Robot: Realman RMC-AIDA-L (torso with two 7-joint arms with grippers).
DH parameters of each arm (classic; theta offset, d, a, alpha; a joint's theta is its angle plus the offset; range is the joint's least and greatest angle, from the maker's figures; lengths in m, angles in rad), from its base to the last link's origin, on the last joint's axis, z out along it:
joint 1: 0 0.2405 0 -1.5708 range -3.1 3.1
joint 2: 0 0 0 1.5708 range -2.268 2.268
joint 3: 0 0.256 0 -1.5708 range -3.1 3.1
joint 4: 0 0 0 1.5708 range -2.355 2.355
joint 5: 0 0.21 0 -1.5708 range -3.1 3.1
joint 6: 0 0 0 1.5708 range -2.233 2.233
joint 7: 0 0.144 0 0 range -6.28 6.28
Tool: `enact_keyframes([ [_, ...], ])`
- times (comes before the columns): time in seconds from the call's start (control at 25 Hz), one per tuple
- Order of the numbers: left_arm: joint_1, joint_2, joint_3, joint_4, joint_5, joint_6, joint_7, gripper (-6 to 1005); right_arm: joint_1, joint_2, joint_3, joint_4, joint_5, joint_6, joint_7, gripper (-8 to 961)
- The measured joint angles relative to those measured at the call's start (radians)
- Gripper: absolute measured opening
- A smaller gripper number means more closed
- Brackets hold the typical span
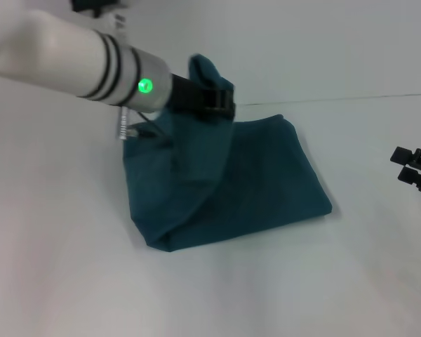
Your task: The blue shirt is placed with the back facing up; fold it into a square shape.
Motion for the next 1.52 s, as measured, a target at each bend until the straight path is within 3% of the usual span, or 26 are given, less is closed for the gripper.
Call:
enact_keyframes([
  [0.2,-0.065,0.000,0.018,-0.107,-0.020,-0.059,0.009,62,-0.005,0.001,0.000,0.000,0.000,0.000,0.000,739],
  [0.76,-0.123,0.002,0.028,-0.156,-0.047,-0.062,0.025,114,-0.007,0.003,0.004,0.001,-0.026,0.000,0.000,732],
  [1.0,-0.125,-0.002,0.047,-0.183,-0.066,-0.149,0.009,158,-0.008,0.004,0.003,0.002,-0.027,0.000,0.000,729],
  [1.12,-0.113,-0.004,0.050,-0.183,-0.146,-0.178,0.039,180,-0.010,0.004,0.007,0.002,-0.028,0.000,0.000,727],
  [1.36,0.014,0.005,0.031,-0.123,-0.456,-0.167,0.236,430,-0.011,-0.002,0.006,0.003,-0.030,-0.001,0.000,724],
  [1.52,0.096,0.009,-0.077,-0.125,-0.466,-0.082,0.239,599,-0.004,-0.013,0.004,0.004,-0.057,0.000,0.003,722],
])
